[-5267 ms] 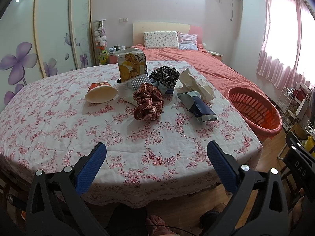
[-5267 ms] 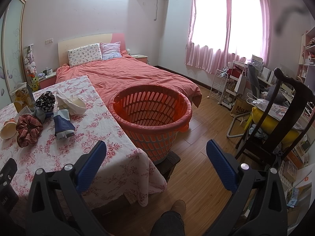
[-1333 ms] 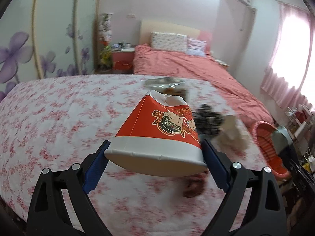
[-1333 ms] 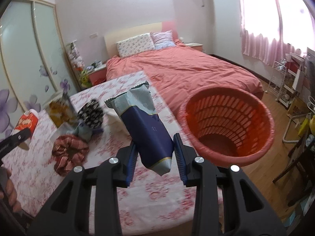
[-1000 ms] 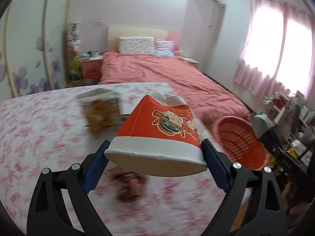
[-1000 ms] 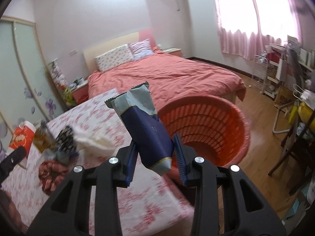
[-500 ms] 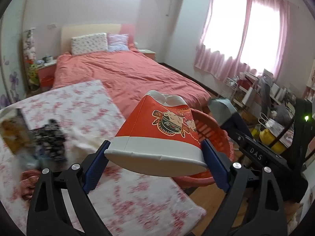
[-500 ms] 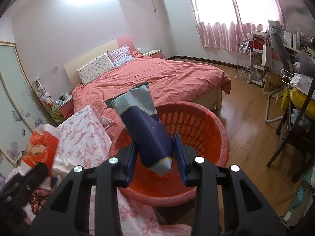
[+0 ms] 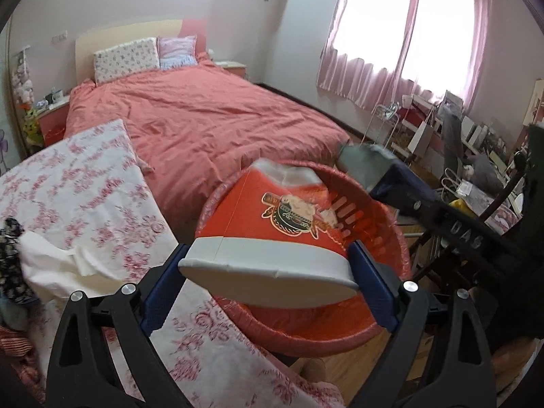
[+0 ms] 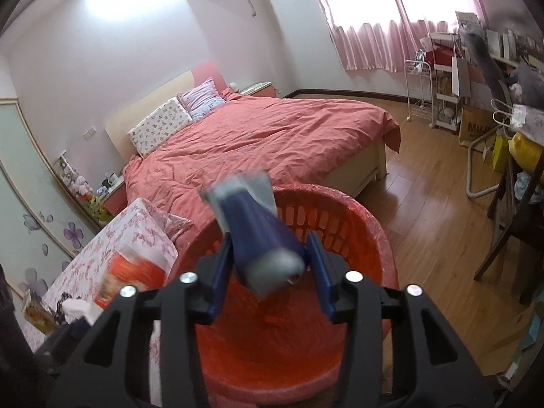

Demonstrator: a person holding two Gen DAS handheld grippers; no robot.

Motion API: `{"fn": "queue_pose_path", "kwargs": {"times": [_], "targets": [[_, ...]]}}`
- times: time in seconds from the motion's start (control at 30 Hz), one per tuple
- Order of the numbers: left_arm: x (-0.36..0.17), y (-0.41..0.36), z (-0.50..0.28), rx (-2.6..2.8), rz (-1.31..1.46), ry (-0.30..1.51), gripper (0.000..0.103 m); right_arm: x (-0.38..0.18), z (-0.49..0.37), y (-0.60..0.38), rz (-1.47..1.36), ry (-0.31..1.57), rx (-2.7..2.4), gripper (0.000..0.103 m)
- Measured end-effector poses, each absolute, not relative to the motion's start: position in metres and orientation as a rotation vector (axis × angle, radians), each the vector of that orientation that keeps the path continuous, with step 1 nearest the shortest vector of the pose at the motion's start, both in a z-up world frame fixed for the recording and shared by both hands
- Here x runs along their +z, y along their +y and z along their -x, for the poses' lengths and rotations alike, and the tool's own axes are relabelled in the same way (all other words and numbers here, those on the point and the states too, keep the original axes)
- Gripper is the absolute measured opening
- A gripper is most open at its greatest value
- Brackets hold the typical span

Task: Collect trash
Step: 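Carry both items over the basket and open both tools to drop them, then return both tools to the bed and grasp the plaid scrunchie with the right tool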

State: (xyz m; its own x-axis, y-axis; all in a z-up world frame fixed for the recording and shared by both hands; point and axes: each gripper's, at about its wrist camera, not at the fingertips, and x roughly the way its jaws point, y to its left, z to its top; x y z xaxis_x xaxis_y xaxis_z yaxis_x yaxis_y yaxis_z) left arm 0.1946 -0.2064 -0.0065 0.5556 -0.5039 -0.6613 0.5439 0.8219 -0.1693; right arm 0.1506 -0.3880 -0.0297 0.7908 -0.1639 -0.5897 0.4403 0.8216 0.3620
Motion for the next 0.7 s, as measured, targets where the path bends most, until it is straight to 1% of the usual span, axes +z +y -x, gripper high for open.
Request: {"fn": "queue_pose_path", "kwargs": {"times": [0.07, 0.2, 0.4, 0.7], "targets": [[-0.013, -0.210, -0.198, -0.619, -0.058, 0.794, 0.092, -0.034, -0.154, -0.395, -0.531, 0.576, -0.340, 0.054], [-0.021, -0.211, -0.196, -0.607, -0.071, 0.831, 0.093, -0.040, -0.150, -0.403, -0.549, 0.579, -0.361, 0.061], [-0.014, -0.199, -0.186, -0.572, -0.087, 0.819, 0.093, -0.041, -0.143, -0.398, -0.508, 0.595, -0.394, 0.063], [0.002, -0.144, -0.165, -0.456, -0.106, 0.762, 0.093, -0.026, -0.128, -0.351, -0.408, 0.604, -0.357, 0.063]]}}
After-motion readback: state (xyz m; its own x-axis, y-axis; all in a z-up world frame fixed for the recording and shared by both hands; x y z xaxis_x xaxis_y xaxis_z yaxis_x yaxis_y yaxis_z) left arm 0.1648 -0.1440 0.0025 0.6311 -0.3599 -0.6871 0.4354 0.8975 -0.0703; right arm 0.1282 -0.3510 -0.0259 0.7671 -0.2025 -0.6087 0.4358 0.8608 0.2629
